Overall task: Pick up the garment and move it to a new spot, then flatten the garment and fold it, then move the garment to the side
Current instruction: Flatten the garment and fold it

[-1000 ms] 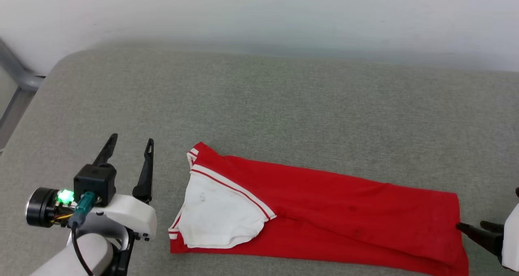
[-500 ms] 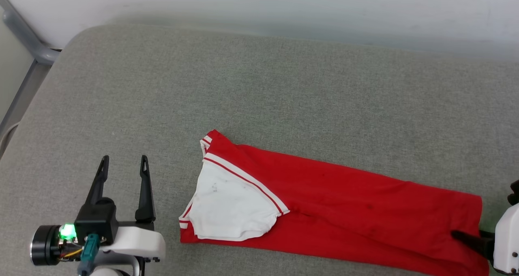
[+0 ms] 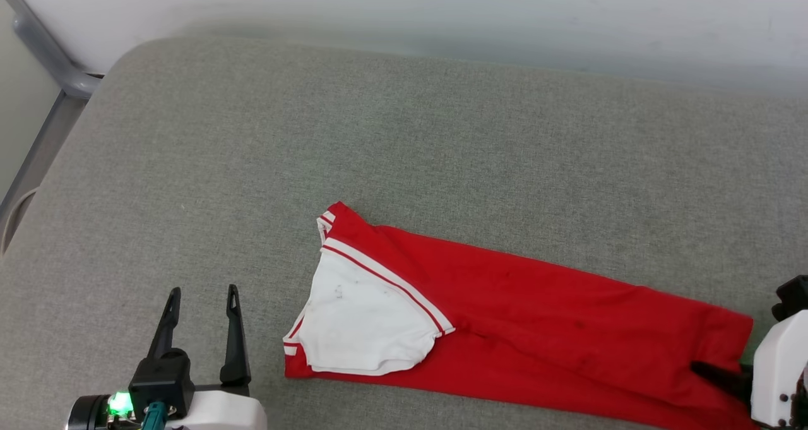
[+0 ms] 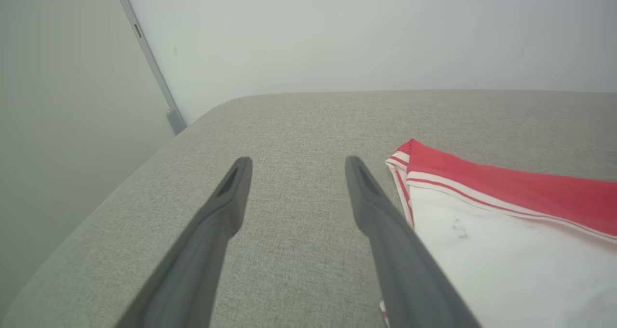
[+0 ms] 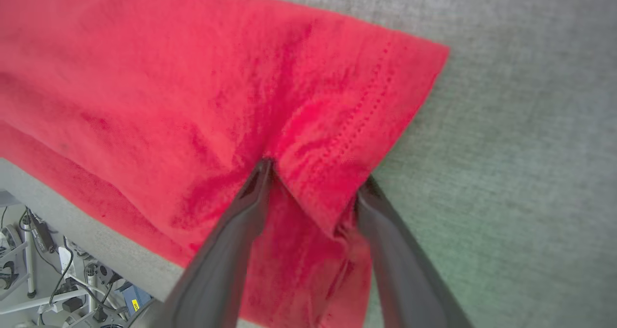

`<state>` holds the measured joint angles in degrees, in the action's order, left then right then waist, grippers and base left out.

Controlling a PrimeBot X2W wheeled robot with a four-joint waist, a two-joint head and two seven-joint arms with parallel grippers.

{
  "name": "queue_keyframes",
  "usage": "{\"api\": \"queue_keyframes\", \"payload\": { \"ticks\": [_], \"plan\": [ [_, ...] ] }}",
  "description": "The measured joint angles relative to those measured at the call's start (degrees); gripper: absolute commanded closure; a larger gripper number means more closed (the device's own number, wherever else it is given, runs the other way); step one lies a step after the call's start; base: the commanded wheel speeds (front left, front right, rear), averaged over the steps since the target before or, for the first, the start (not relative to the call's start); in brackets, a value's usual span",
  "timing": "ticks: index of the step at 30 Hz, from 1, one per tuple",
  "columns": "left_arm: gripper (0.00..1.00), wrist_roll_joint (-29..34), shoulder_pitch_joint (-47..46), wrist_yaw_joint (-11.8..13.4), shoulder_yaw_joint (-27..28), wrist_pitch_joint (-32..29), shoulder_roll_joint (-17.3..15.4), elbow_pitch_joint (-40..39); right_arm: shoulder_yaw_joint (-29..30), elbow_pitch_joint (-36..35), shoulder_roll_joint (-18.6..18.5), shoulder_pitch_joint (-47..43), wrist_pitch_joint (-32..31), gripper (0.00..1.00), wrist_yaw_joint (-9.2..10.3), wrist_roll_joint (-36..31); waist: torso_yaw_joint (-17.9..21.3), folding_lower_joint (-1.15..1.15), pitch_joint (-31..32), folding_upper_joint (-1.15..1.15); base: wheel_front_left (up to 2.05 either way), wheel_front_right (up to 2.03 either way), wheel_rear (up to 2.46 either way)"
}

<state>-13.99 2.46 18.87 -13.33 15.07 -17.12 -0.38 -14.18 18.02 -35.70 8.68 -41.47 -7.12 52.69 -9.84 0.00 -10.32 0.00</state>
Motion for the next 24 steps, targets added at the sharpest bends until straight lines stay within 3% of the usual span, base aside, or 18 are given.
{"api": "queue_keyframes", "payload": {
  "ticks": [1,11,24],
  "plan": [
    [0.0,0.49,0.22,-0.79,0.75,0.0,0.54,0.3,-0.49,0.07,-0.05,0.06,0.32,1.0,0.0,0.29,0.03,0.0,0.16,0.0,0.0,0.0,0.0],
    [0.0,5.98,2.38,-5.88,5.76,0.0,4.77,1.18,-3.1,0.2,-0.89,0.47,6.1,1.0,-0.4,2.87,0.76,0.0,2.44,0.0,0.0,0.0,0.0],
    [0.0,10.18,4.51,-9.32,8.04,0.0,7.78,0.68,1.52,4.26,-8.55,-0.07,9.69,1.0,-0.4,3.56,2.03,0.0,4.99,0.0,0.0,0.0,0.0]
  ]
}}
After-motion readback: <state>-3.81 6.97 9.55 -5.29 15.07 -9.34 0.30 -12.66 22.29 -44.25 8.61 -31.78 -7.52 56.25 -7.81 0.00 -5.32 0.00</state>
